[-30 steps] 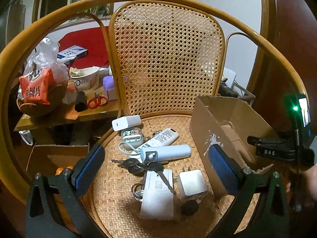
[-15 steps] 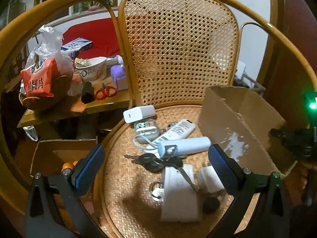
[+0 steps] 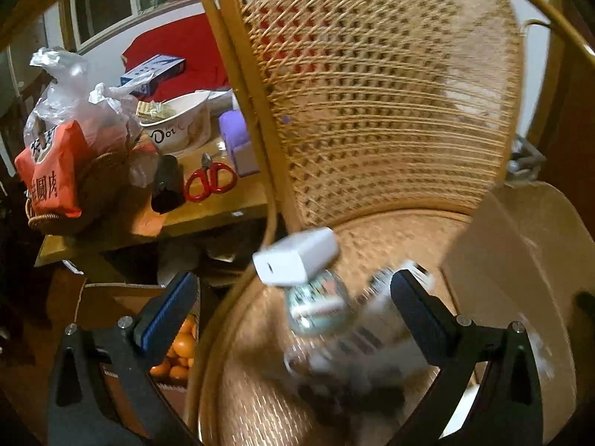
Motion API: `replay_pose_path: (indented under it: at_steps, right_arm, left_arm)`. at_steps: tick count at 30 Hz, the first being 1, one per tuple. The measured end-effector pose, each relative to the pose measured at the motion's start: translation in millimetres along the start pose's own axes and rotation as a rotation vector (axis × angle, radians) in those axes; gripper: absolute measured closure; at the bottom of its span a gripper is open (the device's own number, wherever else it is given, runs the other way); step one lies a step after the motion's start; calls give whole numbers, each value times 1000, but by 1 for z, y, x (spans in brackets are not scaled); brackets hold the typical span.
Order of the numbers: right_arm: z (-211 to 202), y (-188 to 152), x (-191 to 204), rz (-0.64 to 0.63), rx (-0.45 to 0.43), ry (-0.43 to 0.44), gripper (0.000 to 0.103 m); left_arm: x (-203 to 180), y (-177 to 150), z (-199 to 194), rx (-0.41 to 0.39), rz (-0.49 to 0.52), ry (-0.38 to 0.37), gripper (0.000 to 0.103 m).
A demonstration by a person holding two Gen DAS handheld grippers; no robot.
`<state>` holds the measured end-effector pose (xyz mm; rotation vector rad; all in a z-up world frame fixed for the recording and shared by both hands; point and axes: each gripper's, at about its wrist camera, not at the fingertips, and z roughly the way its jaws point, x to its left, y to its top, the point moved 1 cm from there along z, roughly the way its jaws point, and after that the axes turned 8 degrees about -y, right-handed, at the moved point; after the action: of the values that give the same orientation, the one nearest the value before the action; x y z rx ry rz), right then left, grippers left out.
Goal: Organize rigid objects
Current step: 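Grasp the white charger cube with the left gripper while the right gripper holds the box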
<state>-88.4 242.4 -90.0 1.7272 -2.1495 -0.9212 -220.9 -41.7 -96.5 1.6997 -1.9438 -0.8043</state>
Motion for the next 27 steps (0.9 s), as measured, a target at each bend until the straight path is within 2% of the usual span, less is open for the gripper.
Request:
replay_pose_path:
  at_steps: [4,9,12,17,19,22,23,27]
  right_arm:
    - [0,0,0,2,1,0,92]
    - [0,0,0,3,-1,1,92]
    - [1,1,-1,7,-1,5,92]
    - [1,1,-1,9,0,6,92]
    - [1,1,-1,7,-1,6,92]
    - [1,1,0,6,-3,5,92]
    - [1,2,-1,6,-3,5,92]
    - [1,2,-1,7,-4,5,92]
  left_arm:
    - [6,15,31,33,-5,18,0]
    - [19,23,68,93,-69,-1,1]
    - [26,24,85,124,-96,12,2]
    - [22,20,104,160,-63,29,2]
    - [26,19,112,169,-68,16,10]
    - [27,14,119,208,-103,-69,24]
    - [24,13,120,216,-93,-85,34]
    - [16,11,118,211,-38,-41,42]
